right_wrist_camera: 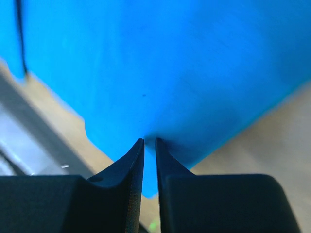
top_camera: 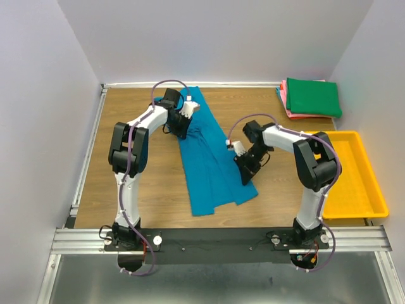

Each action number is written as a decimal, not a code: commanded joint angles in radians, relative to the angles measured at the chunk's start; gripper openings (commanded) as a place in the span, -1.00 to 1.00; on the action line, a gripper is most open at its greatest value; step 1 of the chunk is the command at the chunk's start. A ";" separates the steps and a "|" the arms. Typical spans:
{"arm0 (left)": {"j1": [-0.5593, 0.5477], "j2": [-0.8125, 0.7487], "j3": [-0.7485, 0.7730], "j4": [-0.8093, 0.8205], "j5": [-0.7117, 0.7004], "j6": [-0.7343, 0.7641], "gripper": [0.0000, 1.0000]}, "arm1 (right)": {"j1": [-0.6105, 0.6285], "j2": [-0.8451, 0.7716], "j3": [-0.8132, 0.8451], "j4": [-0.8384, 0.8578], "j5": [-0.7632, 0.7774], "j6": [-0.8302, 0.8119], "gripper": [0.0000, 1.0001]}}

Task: Fold and stack the t-shirts
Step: Rotate the tshirt 90 degrees

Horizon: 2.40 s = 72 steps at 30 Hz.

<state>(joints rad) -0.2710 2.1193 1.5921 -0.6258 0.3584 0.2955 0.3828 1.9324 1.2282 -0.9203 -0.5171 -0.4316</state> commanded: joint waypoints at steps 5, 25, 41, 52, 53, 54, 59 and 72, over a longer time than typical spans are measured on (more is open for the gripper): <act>-0.007 0.272 0.372 -0.106 0.017 0.033 -0.55 | 0.162 0.008 -0.033 0.049 -0.307 0.094 -0.43; 0.001 -0.377 -0.326 0.023 0.175 0.099 -0.33 | 0.159 0.005 0.220 0.118 -0.038 0.168 -0.44; -0.115 -0.391 -0.517 -0.063 0.100 0.166 -0.76 | 0.202 0.111 0.122 0.209 -0.110 0.278 -0.49; -0.223 -0.416 -0.532 -0.213 0.086 0.284 -0.84 | 0.217 0.027 0.031 0.199 -0.236 0.287 -0.42; -0.221 -0.433 -0.529 -0.224 0.091 0.290 -0.78 | 0.220 0.023 0.030 0.196 -0.242 0.286 -0.42; -0.223 -0.450 -0.520 -0.236 0.097 0.304 -0.70 | 0.220 0.020 0.033 0.190 -0.248 0.284 -0.42; -0.237 -0.623 -0.520 -0.282 0.126 0.407 -0.25 | 0.217 -0.061 0.083 0.152 -0.241 0.278 -0.42; -0.598 -0.676 -0.639 -0.233 -0.113 0.228 -0.24 | 0.104 -0.168 0.010 0.147 -0.144 0.372 -0.46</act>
<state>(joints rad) -0.7956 1.4311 0.9661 -0.8658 0.3588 0.5930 0.5549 1.7809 1.2812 -0.7551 -0.7029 -0.0994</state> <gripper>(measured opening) 0.381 0.276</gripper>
